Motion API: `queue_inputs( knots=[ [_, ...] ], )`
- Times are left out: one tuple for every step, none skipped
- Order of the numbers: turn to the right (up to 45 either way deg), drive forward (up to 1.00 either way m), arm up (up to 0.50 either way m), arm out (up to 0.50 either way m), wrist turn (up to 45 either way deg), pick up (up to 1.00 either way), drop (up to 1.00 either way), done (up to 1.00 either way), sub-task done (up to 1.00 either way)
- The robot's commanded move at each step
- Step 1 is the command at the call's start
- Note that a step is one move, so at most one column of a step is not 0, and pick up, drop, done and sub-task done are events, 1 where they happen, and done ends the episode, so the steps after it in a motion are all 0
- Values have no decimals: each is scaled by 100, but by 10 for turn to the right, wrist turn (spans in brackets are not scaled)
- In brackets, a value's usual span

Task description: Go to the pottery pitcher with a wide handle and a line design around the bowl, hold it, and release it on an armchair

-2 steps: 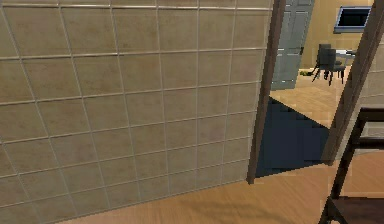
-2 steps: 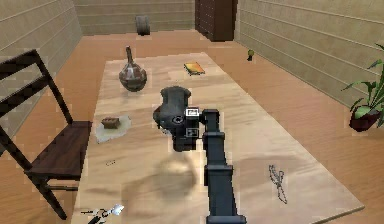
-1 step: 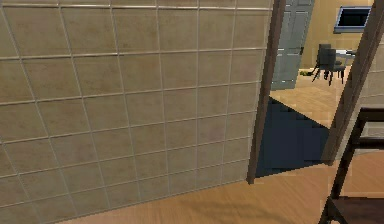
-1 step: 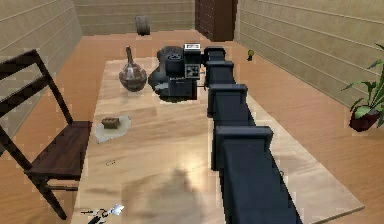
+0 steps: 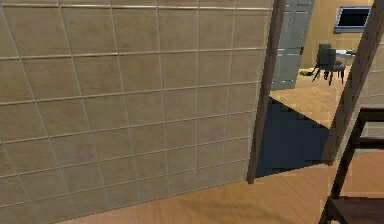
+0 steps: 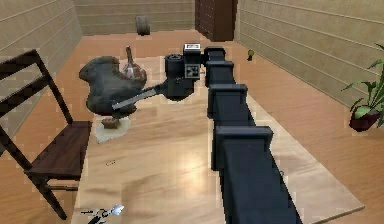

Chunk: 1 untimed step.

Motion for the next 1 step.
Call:
queue_inputs(
  knots=[
    [0,0,0,0,-450,0,0,0,0]
  ],
)
